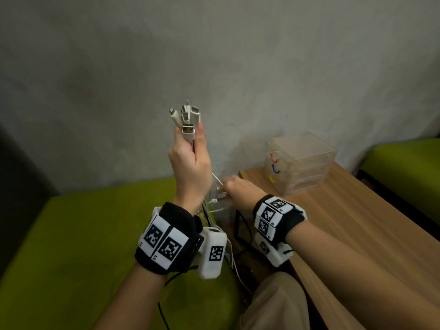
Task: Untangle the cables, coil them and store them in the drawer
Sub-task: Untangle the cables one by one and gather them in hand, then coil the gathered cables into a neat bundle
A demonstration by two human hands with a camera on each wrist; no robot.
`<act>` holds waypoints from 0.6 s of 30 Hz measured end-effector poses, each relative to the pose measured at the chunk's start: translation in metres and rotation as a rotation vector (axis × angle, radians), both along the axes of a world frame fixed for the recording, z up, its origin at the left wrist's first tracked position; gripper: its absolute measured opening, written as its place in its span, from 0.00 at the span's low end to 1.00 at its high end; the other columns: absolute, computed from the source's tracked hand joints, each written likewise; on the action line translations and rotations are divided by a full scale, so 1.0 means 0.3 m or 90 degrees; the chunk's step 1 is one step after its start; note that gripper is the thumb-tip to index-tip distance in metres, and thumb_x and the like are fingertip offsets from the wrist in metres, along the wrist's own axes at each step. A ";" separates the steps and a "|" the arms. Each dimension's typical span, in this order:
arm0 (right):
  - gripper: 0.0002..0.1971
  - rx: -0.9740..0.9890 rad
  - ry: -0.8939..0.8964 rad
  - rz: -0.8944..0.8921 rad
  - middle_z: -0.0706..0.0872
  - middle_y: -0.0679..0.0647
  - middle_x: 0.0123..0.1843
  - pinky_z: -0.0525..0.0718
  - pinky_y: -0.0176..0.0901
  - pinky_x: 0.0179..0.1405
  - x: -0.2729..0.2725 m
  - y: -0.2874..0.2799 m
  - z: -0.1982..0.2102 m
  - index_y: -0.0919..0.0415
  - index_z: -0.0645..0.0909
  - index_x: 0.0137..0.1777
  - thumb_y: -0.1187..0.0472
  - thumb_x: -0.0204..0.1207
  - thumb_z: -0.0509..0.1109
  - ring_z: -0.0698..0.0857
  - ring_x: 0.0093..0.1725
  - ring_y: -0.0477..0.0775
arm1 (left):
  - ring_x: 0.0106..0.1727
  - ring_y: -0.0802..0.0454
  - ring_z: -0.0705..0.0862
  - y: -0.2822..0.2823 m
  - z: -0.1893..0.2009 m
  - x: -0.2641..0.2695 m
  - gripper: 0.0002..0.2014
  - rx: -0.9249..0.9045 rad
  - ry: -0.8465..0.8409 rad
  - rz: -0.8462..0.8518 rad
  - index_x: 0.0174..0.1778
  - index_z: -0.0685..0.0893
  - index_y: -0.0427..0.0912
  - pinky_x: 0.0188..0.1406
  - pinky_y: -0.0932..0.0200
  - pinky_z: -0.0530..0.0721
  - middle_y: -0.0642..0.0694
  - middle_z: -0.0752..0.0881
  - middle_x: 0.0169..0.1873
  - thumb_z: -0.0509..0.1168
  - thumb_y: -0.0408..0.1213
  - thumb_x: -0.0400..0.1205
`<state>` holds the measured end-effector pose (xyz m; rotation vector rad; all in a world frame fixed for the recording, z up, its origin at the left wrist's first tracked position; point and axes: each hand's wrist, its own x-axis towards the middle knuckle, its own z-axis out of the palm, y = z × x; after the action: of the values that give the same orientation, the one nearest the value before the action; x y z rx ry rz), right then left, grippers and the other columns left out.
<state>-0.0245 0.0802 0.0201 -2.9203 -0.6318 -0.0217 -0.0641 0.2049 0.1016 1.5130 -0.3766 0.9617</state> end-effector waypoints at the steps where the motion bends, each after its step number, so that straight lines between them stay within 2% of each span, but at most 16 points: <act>1: 0.14 -0.046 0.049 -0.031 0.81 0.62 0.63 0.78 0.53 0.55 -0.016 -0.025 0.002 0.59 0.83 0.58 0.67 0.74 0.63 0.79 0.62 0.64 | 0.22 0.46 0.68 0.003 0.001 0.004 0.13 -0.004 0.007 -0.010 0.36 0.69 0.47 0.23 0.49 0.67 0.53 0.68 0.22 0.52 0.51 0.81; 4: 0.09 0.008 0.026 -0.068 0.84 0.56 0.54 0.74 0.45 0.46 -0.056 -0.068 0.021 0.56 0.85 0.44 0.68 0.72 0.64 0.81 0.56 0.60 | 0.20 0.46 0.64 -0.005 -0.004 0.014 0.13 -0.038 0.038 -0.063 0.32 0.65 0.54 0.21 0.49 0.64 0.55 0.66 0.20 0.52 0.54 0.80; 6: 0.09 0.050 -0.027 -0.082 0.83 0.55 0.51 0.73 0.45 0.43 -0.063 -0.074 0.029 0.55 0.83 0.41 0.69 0.71 0.65 0.81 0.54 0.60 | 0.20 0.48 0.64 -0.017 -0.014 0.023 0.13 -0.051 0.050 -0.072 0.32 0.66 0.54 0.22 0.51 0.63 0.56 0.68 0.18 0.52 0.54 0.80; 7: 0.08 0.069 -0.058 -0.091 0.83 0.55 0.50 0.74 0.46 0.42 -0.063 -0.075 0.026 0.55 0.81 0.43 0.69 0.71 0.65 0.82 0.52 0.61 | 0.20 0.49 0.64 -0.022 -0.019 0.028 0.12 -0.054 0.052 -0.074 0.33 0.66 0.54 0.22 0.51 0.64 0.57 0.69 0.18 0.52 0.54 0.80; 9: 0.10 0.127 -0.061 -0.083 0.85 0.56 0.47 0.79 0.50 0.41 -0.061 -0.082 0.005 0.57 0.75 0.50 0.69 0.72 0.64 0.83 0.48 0.63 | 0.20 0.48 0.64 -0.033 -0.024 0.031 0.13 -0.066 0.056 -0.090 0.33 0.66 0.54 0.22 0.50 0.64 0.57 0.69 0.18 0.53 0.55 0.80; 11: 0.19 0.189 0.039 -0.049 0.87 0.59 0.48 0.83 0.56 0.46 -0.071 -0.082 -0.034 0.59 0.69 0.63 0.68 0.73 0.65 0.85 0.48 0.63 | 0.19 0.50 0.64 -0.042 -0.019 0.028 0.13 -0.072 0.056 -0.100 0.32 0.65 0.54 0.22 0.53 0.63 0.57 0.69 0.17 0.53 0.55 0.80; 13: 0.30 0.186 0.113 -0.054 0.84 0.62 0.56 0.83 0.56 0.54 -0.083 -0.078 -0.083 0.57 0.58 0.76 0.62 0.75 0.66 0.84 0.53 0.62 | 0.19 0.54 0.64 -0.048 -0.011 0.024 0.13 -0.077 0.054 -0.112 0.31 0.65 0.54 0.23 0.57 0.62 0.57 0.69 0.16 0.52 0.54 0.80; 14: 0.33 0.160 0.121 -0.078 0.82 0.62 0.60 0.83 0.54 0.56 -0.087 -0.083 -0.107 0.54 0.55 0.78 0.57 0.77 0.66 0.84 0.55 0.62 | 0.19 0.53 0.64 -0.052 -0.009 0.022 0.13 -0.080 0.054 -0.121 0.31 0.65 0.54 0.23 0.56 0.62 0.57 0.69 0.16 0.52 0.54 0.80; 15: 0.32 0.113 0.115 -0.103 0.81 0.62 0.63 0.81 0.53 0.56 -0.088 -0.094 -0.127 0.52 0.55 0.79 0.54 0.78 0.65 0.83 0.57 0.63 | 0.19 0.52 0.64 -0.058 -0.009 0.020 0.14 -0.082 0.056 -0.131 0.31 0.65 0.53 0.22 0.54 0.62 0.57 0.69 0.17 0.53 0.54 0.79; 16: 0.29 0.050 0.108 -0.129 0.80 0.61 0.64 0.81 0.54 0.56 -0.087 -0.112 -0.137 0.53 0.60 0.78 0.51 0.79 0.64 0.82 0.59 0.63 | 0.19 0.51 0.64 -0.064 -0.010 0.016 0.14 -0.083 0.060 -0.140 0.31 0.65 0.53 0.22 0.52 0.62 0.57 0.69 0.17 0.53 0.54 0.79; 18: 0.18 -0.005 0.090 -0.160 0.82 0.60 0.60 0.82 0.55 0.54 -0.089 -0.150 -0.125 0.57 0.75 0.66 0.51 0.79 0.63 0.82 0.59 0.63 | 0.20 0.51 0.64 -0.075 -0.016 0.011 0.14 -0.079 0.069 -0.148 0.32 0.66 0.53 0.23 0.51 0.62 0.57 0.70 0.18 0.53 0.54 0.79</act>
<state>-0.0513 0.0352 -0.0173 -2.9559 -0.2412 0.1560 -0.0607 0.1825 0.0966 1.3681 -0.3972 0.7039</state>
